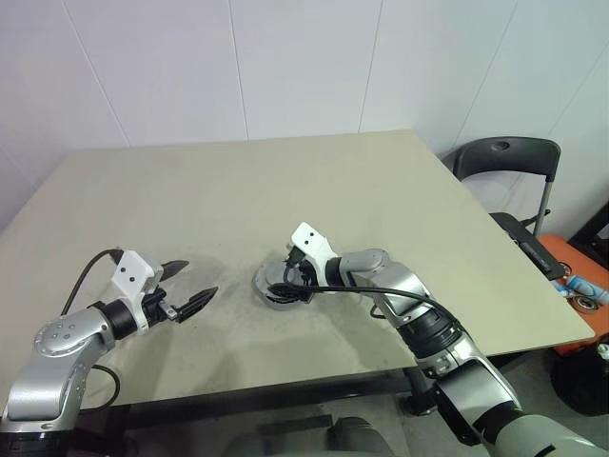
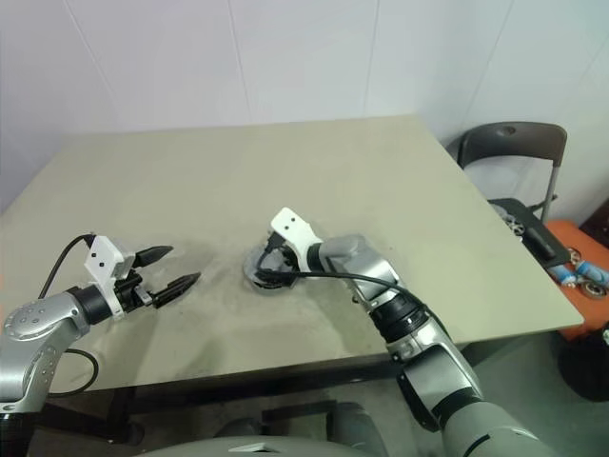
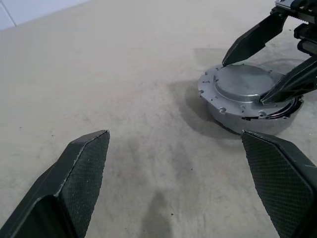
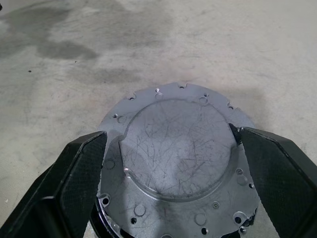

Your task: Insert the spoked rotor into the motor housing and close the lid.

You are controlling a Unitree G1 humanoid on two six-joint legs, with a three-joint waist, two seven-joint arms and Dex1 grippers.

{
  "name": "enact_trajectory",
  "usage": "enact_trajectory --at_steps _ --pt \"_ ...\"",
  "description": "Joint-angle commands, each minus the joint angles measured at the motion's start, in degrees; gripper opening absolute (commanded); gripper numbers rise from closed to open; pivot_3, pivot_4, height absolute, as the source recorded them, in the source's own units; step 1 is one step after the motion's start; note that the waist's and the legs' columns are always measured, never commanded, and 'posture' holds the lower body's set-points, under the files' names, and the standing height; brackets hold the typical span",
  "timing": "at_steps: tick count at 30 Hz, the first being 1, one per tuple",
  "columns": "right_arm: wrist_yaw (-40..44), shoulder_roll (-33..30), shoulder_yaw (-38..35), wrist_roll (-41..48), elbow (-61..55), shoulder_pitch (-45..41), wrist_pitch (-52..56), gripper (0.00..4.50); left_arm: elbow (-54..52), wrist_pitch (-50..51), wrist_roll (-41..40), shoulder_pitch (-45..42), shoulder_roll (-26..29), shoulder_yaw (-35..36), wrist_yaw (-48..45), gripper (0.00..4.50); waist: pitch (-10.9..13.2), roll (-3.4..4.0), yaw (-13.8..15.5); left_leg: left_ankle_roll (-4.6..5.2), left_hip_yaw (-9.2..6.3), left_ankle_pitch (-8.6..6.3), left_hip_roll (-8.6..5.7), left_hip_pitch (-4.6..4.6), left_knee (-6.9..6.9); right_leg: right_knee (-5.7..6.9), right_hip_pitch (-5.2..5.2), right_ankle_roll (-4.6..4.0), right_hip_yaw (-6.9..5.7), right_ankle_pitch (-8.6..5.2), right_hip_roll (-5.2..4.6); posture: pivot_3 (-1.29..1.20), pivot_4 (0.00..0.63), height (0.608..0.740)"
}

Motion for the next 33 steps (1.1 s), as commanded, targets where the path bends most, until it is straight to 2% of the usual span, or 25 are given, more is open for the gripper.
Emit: enact_trajectory --at_steps 1,3,4,12,24,33 --pt "0.8 0.8 -0.5 0.3 0.1 -0.3 -0.2 3.88 -1.7 -0.2 -1.3 -0.7 0.3 1.4 0.0 4.50 0.0 0.00 0.0 0.00 0.00 0.00 0.00 0.00 0.00 0.00 0.00 0.00 0.00 0.00 0.00 0.00 0.000 0.740" --pt "1.0 0.7 -0.7 0.3 0.4 -0.3 -0.4 3.29 -1.6 -0.3 -1.2 -0.7 0.3 1.4 0.0 4.50 0.0 0.00 0.0 0.00 0.00 0.00 0.00 0.00 0.00 0.00 0.00 0.00 0.00 0.00 0.00 0.00 0.000 0.740" --pt "1.1 0.7 -0.8 0.3 0.5 -0.3 -0.4 3.24 -1.5 -0.4 -1.2 -0.7 0.3 1.4 0.0 4.50 0.0 0.00 0.0 0.00 0.00 0.00 0.00 0.00 0.00 0.00 0.00 0.00 0.00 0.00 0.00 0.00 0.000 0.740" --pt "3.0 0.8 -2.1 1.8 0.2 -0.7 -0.1 3.24 -1.2 -0.8 -1.2 -0.7 0.4 1.3 -0.1 4.50 0.0 0.00 0.0 0.00 0.00 0.00 0.00 0.00 0.00 0.00 0.01 0.00 0.00 0.00 0.00 0.00 0.000 0.740" --pt "10.0 -2.5 -3.0 2.4 1.0 -1.5 -3.4 3.24 0.1 -2.0 -0.6 -1.4 -0.1 1.0 0.1 4.50 0.0 0.00 0.0 0.00 0.00 0.00 -0.01 -0.02 0.00 -0.02 0.00 0.00 -0.01 0.00 0.00 0.00 0.000 0.740" --pt "14.8 -2.5 -3.2 3.3 3.2 -3.4 -5.3 3.24 0.6 -2.6 -0.5 -1.4 0.0 0.9 -0.1 4.50 0.0 0.00 0.0 0.00 0.00 0.00 -0.02 0.00 0.00 0.00 0.00 0.00 -0.01 0.00 0.01 0.00 0.000 0.740"
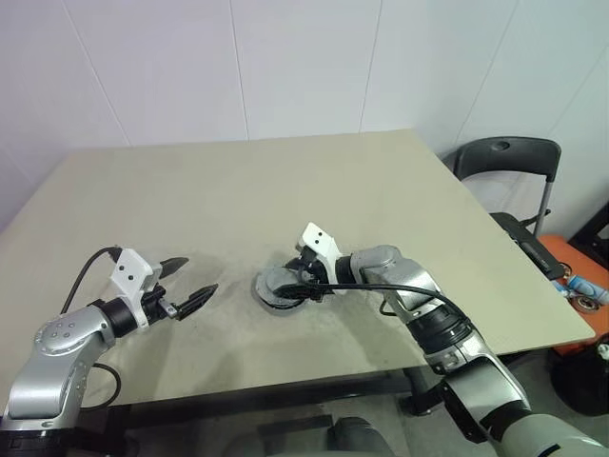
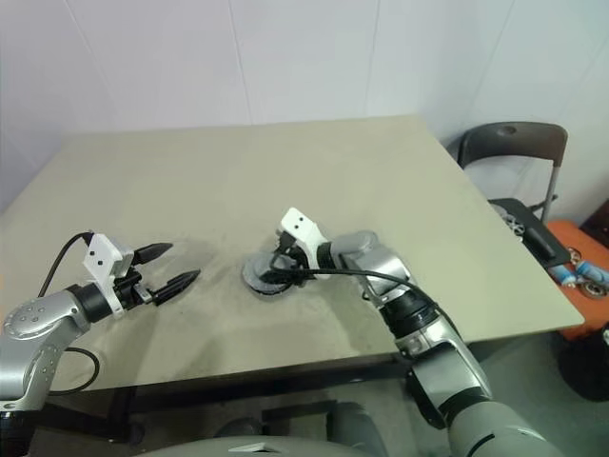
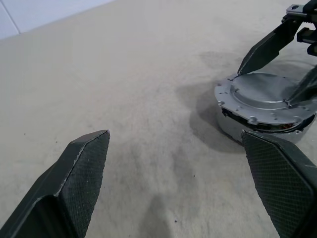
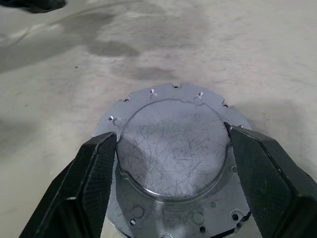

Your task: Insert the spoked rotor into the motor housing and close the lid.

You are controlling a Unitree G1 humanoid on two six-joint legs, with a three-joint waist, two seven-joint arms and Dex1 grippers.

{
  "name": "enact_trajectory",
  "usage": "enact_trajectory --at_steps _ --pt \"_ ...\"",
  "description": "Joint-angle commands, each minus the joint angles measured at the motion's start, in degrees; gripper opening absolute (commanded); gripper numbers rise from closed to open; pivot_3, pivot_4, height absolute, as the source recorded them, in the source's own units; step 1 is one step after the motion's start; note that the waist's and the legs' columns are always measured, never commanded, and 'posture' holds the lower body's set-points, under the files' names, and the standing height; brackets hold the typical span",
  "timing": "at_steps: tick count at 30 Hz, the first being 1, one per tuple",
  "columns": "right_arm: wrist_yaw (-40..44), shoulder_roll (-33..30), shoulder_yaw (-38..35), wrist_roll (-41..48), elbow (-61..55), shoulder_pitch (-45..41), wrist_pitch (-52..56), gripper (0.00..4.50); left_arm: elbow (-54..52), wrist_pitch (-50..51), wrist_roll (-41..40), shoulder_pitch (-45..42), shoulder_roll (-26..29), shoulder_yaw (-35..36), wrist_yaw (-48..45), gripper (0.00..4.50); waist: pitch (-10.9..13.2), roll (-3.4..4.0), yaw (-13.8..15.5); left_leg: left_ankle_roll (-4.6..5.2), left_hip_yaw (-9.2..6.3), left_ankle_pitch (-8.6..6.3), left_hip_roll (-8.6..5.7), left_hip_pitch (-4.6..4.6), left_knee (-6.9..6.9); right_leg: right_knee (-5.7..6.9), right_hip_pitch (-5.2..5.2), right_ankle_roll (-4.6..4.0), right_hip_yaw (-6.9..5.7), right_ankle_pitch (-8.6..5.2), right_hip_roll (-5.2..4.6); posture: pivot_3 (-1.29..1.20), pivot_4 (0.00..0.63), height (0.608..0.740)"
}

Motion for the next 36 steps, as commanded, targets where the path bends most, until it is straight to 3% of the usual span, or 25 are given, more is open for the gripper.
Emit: enact_trajectory --at_steps 1,11,36 --pt "2.1 0.9 -1.4 1.6 0.7 -3.5 -0.6 3.24 -0.1 -1.2 -0.1 -0.9 0.2 0.8 -0.1 4.50 0.0 0.00 0.0 0.00 0.00 0.00 0.00 0.00 0.00 0.00 0.00 0.00 0.00 0.00 0.00 0.00 0.000 0.740" --pt "4.1 -0.4 1.0 -3.0 4.9 -4.6 -7.1 3.24 -0.4 -1.3 -0.3 -0.3 0.1 1.2 0.1 4.50 0.0 0.00 0.1 0.00 0.00 0.00 -0.01 -0.01 0.00 0.01 0.00 0.00 0.00 0.00 -0.03 0.00 0.000 0.740" --pt "4.8 -0.4 2.4 -5.9 6.8 -2.6 -10.5 3.24 -0.9 -1.0 -0.4 -0.2 0.1 0.9 0.0 4.50 0.0 0.00 0.1 0.00 0.00 0.00 -0.01 0.02 0.01 0.04 0.00 -0.01 0.00 0.00 -0.03 0.00 0.000 0.740"
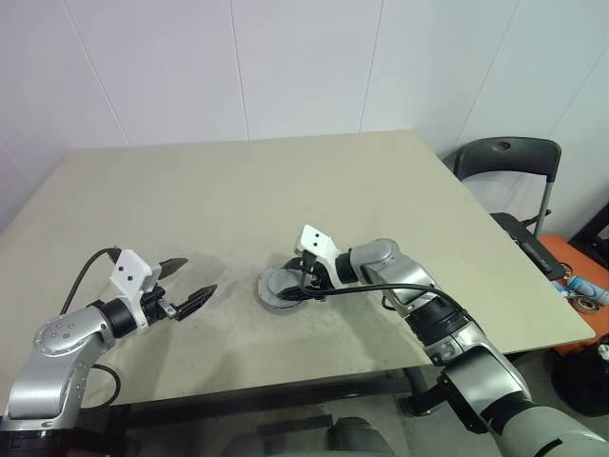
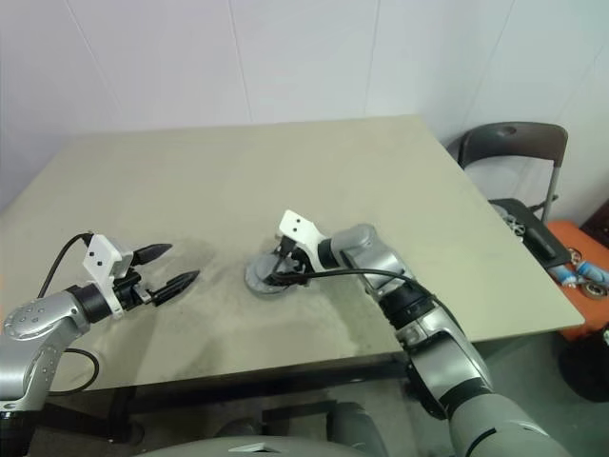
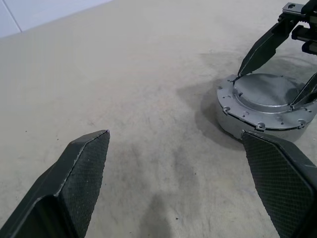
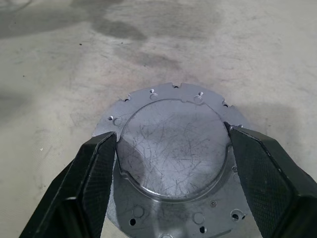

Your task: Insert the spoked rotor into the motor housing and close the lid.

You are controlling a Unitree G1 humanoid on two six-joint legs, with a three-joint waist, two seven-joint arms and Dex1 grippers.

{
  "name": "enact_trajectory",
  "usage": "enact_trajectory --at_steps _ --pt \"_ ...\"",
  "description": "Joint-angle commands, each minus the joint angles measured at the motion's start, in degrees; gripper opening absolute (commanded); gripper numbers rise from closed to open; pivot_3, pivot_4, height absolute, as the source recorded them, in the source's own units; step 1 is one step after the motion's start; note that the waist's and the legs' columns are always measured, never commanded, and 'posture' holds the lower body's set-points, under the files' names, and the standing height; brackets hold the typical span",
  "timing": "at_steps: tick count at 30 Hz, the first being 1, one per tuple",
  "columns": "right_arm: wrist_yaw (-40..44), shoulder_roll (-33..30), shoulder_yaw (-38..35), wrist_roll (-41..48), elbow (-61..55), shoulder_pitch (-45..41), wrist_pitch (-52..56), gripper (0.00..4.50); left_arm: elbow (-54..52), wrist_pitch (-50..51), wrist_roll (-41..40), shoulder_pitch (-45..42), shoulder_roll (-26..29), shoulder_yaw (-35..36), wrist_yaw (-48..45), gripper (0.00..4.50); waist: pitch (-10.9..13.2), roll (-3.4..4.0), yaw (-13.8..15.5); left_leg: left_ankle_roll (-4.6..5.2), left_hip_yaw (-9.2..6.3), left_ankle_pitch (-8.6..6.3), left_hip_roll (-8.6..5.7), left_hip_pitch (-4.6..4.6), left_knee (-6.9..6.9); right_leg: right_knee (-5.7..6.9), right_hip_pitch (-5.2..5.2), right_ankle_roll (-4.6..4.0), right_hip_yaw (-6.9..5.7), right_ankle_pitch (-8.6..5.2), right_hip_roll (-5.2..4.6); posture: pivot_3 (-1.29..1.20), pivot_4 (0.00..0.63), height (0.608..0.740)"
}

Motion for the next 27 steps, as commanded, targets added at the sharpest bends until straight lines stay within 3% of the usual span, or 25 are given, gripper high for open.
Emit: enact_trajectory --at_steps 1,24,27 --pt "0.2 -0.1 0.2 -0.9 0.4 0.1 -1.4 3.24 -1.4 -0.7 -0.4 -0.4 0.1 0.8 0.1 4.50 0.0 0.00 0.0 0.00 0.00 0.00 0.00 0.01 0.00 0.00 0.00 0.00 0.00 0.00 0.00 0.00 0.000 0.740" --pt "2.3 -1.2 0.9 -2.1 1.2 0.2 -2.5 3.24 -2.5 1.2 -1.4 -2.9 -1.5 -6.3 -2.1 4.50 0.0 -0.02 0.2 0.00 0.00 0.00 -0.04 0.04 0.01 0.02 0.05 0.00 0.00 0.00 -0.02 0.00 0.000 0.740" --pt "2.3 -1.2 1.0 -2.3 1.3 0.2 -2.6 3.24 -2.0 2.1 -1.7 -4.5 -1.7 -6.6 -2.2 3.90 0.0 -0.02 0.2 0.00 0.00 0.00 -0.04 0.04 0.01 0.02 0.05 0.00 0.00 0.00 -0.01 0.00 0.000 0.740"
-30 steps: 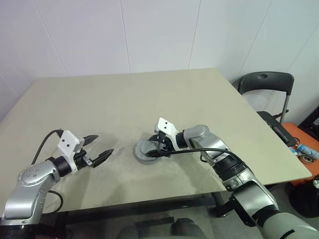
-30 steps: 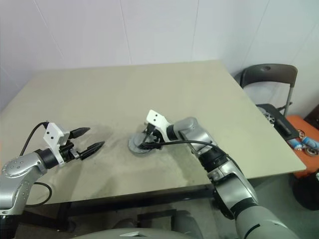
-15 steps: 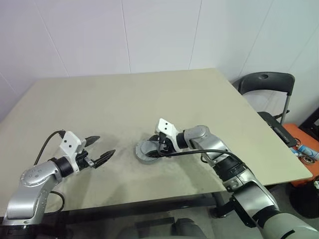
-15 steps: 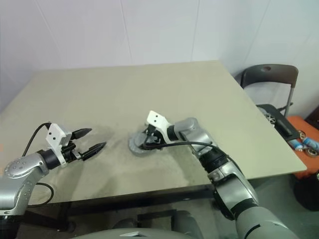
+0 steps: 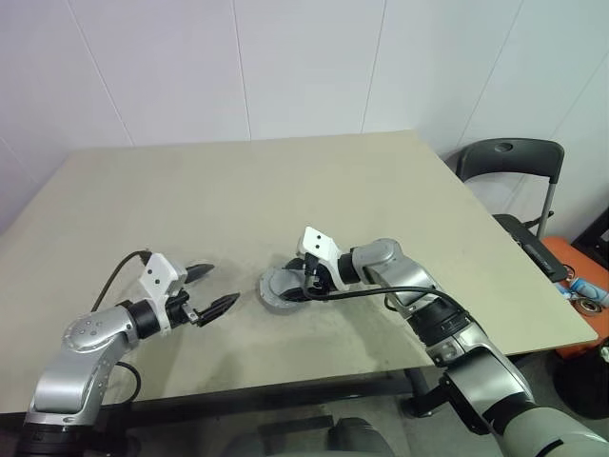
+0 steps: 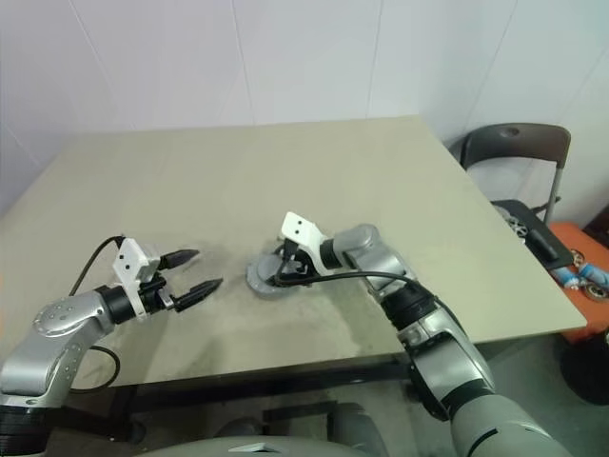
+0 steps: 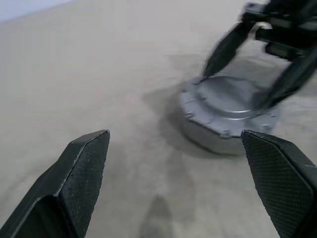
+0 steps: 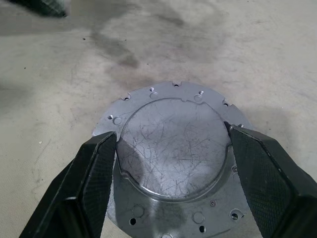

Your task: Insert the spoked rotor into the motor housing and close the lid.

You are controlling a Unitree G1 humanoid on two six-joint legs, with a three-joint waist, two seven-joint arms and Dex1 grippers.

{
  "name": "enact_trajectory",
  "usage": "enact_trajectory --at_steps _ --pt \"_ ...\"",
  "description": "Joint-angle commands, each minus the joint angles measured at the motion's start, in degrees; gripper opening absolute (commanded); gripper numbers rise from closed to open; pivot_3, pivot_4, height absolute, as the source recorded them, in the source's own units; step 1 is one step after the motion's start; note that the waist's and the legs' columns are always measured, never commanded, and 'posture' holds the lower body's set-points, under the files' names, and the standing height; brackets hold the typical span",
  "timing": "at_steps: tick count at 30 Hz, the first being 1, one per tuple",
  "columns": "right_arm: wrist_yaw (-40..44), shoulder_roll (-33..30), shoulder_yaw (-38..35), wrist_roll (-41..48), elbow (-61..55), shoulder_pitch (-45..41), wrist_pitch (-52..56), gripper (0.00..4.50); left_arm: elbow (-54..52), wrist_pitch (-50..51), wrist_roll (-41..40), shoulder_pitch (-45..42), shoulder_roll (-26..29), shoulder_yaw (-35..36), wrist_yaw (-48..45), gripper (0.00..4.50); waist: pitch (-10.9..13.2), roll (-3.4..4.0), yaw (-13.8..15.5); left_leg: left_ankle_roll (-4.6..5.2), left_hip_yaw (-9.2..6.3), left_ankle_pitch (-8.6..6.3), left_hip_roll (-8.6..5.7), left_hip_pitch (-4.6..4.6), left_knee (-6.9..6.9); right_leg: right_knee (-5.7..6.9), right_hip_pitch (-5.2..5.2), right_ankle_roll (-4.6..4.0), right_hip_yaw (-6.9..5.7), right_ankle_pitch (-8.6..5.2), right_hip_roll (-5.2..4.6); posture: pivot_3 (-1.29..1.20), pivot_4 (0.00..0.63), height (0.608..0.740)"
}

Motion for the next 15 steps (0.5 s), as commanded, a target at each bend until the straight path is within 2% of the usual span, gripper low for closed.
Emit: enact_trajectory --at_steps 1,11,12,15 --pt "0.8 -0.5 0.9 -1.2 0.7 -0.1 0.1 3.24 -0.8 0.6 -0.8 -2.5 0.1 -0.1 -0.3 3.57 0.0 -0.01 0.0 0.00 0.00 0.00 0.00 0.00 0.00 0.00 0.00 0.00 0.00 0.00 0.00 0.00 0.000 0.740" --pt "0.4 0.4 0.9 -1.3 1.6 -0.7 0.0 3.24 4.2 1.9 2.2 -8.8 -2.4 -6.1 -0.4 0.16 0.0 -0.02 0.1 0.00 0.01 0.00 -0.03 0.06 0.03 0.03 0.06 0.00 0.00 0.00 0.03 0.00 0.000 0.740" --pt "0.4 0.4 0.9 -1.3 1.5 -0.6 0.0 3.24 4.8 1.7 2.5 -9.3 -2.8 -6.7 -0.2 0.00 0.0 -0.02 0.1 0.00 0.01 0.00 -0.03 0.06 0.03 0.03 0.06 0.00 0.00 0.00 0.03 0.00 0.000 0.740" --pt "0.4 0.3 0.9 -1.2 0.8 -0.2 0.1 3.24 6.7 1.3 3.8 -10.6 -4.4 -8.8 0.1 0.00 0.0 -0.03 0.1 0.00 0.01 0.00 -0.03 0.06 0.04 0.05 0.06 0.00 0.00 0.00 0.03 0.00 0.000 0.740"
